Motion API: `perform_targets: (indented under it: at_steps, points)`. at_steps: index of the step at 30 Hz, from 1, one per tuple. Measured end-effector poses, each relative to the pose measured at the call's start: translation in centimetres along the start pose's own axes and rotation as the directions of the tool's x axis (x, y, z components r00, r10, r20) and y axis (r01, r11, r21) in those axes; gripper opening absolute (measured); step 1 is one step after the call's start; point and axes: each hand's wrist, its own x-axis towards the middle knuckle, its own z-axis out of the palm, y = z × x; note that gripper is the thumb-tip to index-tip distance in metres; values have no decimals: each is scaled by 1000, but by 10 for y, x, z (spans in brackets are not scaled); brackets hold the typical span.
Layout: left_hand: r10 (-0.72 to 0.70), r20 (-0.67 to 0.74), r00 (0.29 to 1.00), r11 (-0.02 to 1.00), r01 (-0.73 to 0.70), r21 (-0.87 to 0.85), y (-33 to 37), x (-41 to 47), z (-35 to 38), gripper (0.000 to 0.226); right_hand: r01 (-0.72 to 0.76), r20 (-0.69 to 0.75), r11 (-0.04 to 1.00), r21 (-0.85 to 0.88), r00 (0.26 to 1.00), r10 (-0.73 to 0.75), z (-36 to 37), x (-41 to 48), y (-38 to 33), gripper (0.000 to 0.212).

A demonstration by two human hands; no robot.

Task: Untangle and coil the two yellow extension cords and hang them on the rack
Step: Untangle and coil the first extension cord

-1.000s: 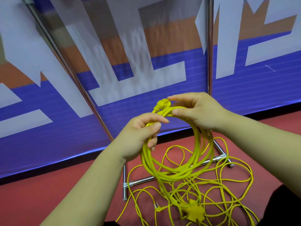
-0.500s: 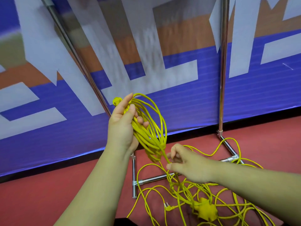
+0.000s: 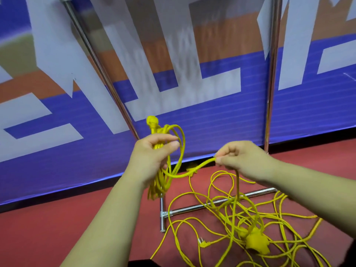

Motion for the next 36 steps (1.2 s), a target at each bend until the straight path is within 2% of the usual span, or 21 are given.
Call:
perform_targets:
  at_steps: [3,7,9,11,14,16,18,20,22,24,27,30,32,36]
  points:
    - [-33,111,993,995,21,103,6,-8,15,9,67,-35,997,-24,997,-68,-6,0,-20,5]
    - [-27,221,975,982,-15,187,11,-17,34,19,162,-32,981,-107,986,-166,-14,-3,-34,7]
    - [-31,262,965,977,-25,210,12,-20,43,29,182,-38,976,-120,982,-187,-15,-5,-38,21]
    - [-37,264,964,973,-25,231,13,-21,49,28,198,-35,972,-128,978,-204,-17,-6,-41,30]
    - [-19,247,969,959,-52,278,15,-21,52,18,214,-35,966,-142,975,-221,-24,-7,-43,15]
    - [23,214,977,941,-94,326,18,-22,55,14,230,-38,964,-135,971,-237,-28,-10,-45,14]
    - [113,162,980,912,-167,374,22,-22,56,19,217,-1,971,-97,976,-218,-29,-14,-48,15]
    - [213,110,971,884,-239,402,25,-20,55,25,191,92,981,-32,978,-188,-32,-16,-49,15]
    - [284,77,956,860,-290,419,31,-19,51,13,159,180,986,48,970,-166,-34,-18,-44,18]
    - [315,62,947,853,-311,419,39,-22,48,6,120,247,989,81,959,-136,-34,-20,-35,21]
    - [333,-21,943,873,-299,384,49,-23,42,9,57,314,997,47,947,-69,-23,-21,-16,26]
    - [305,-191,933,926,-243,288,59,-19,35,20,15,317,1000,-27,949,-6,-25,-19,6,39]
    - [284,-275,919,942,-213,259,66,-19,29,24,-18,272,999,-30,962,26,-31,-23,2,32]
    - [235,-328,915,960,-166,224,84,-21,16,16,-15,101,996,91,995,6,-47,-35,-47,23]
